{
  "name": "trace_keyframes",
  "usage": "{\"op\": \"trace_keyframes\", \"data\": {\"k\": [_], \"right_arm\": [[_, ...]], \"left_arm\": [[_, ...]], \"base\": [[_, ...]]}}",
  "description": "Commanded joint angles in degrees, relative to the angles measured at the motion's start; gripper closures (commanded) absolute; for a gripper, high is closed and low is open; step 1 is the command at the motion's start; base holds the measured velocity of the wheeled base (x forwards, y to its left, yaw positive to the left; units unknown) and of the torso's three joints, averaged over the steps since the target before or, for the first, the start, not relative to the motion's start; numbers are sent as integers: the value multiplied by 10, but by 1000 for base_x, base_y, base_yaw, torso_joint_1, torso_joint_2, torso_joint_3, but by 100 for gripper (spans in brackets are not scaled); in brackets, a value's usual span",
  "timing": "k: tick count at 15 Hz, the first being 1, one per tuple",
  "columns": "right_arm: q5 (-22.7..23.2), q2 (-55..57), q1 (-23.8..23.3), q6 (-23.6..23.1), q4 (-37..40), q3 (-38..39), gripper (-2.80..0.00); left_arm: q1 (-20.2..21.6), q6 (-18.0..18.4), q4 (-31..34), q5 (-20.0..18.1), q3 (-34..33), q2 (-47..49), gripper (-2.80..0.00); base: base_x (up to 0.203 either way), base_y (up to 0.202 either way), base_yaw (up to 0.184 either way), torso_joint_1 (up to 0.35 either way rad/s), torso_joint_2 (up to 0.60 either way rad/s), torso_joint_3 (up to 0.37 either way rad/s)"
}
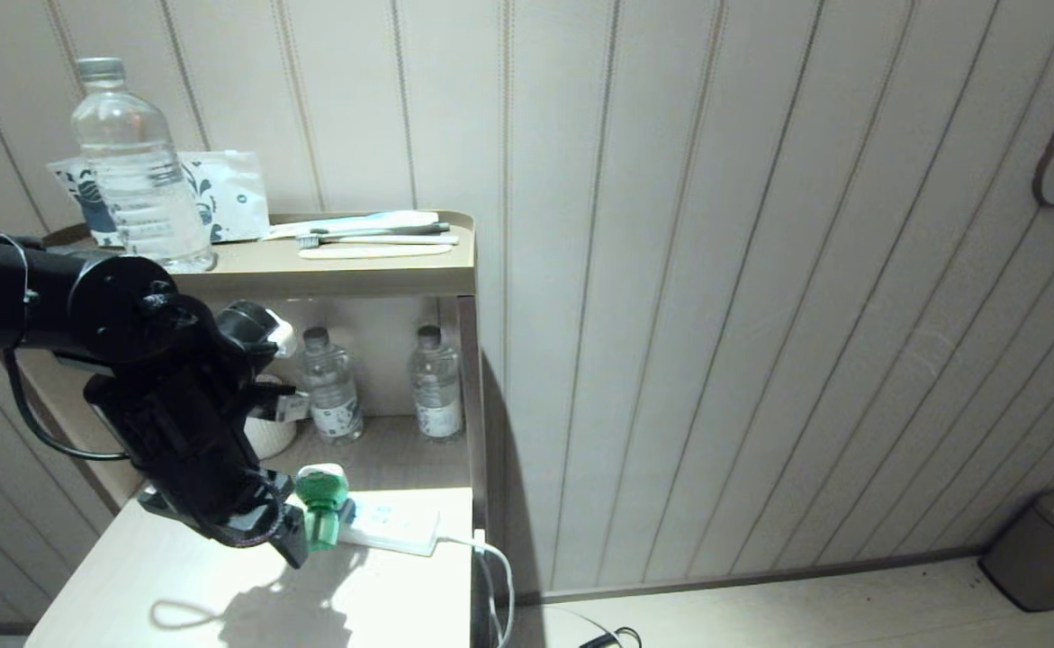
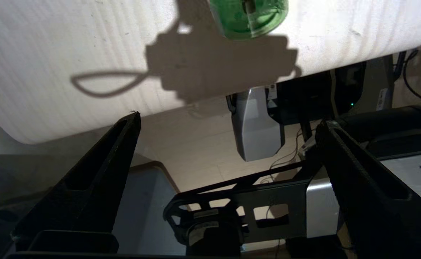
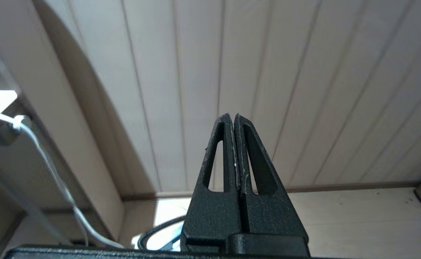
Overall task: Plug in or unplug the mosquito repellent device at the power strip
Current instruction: Hold the socket with your right hand and unplug it with your left hand
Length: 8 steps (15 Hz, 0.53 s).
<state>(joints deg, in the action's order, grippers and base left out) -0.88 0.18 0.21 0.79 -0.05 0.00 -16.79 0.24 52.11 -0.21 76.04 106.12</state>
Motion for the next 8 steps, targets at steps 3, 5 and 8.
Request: {"op": "trace_keyframes", "data": {"k": [3, 5, 8], "right_arm": [[0, 0, -1, 0, 0, 0, 0], [0, 0, -1, 0, 0, 0, 0], [0, 0, 0, 0, 0, 0, 0]], "left_arm": [[9, -6, 14, -2, 9, 1, -280], [20, -10, 17, -11, 3, -11, -280], [34, -7, 9, -21, 2, -39, -280]], "base": [[0, 0, 0, 0, 0, 0], [0, 0, 0, 0, 0, 0], [0, 0, 0, 0, 0, 0]]}}
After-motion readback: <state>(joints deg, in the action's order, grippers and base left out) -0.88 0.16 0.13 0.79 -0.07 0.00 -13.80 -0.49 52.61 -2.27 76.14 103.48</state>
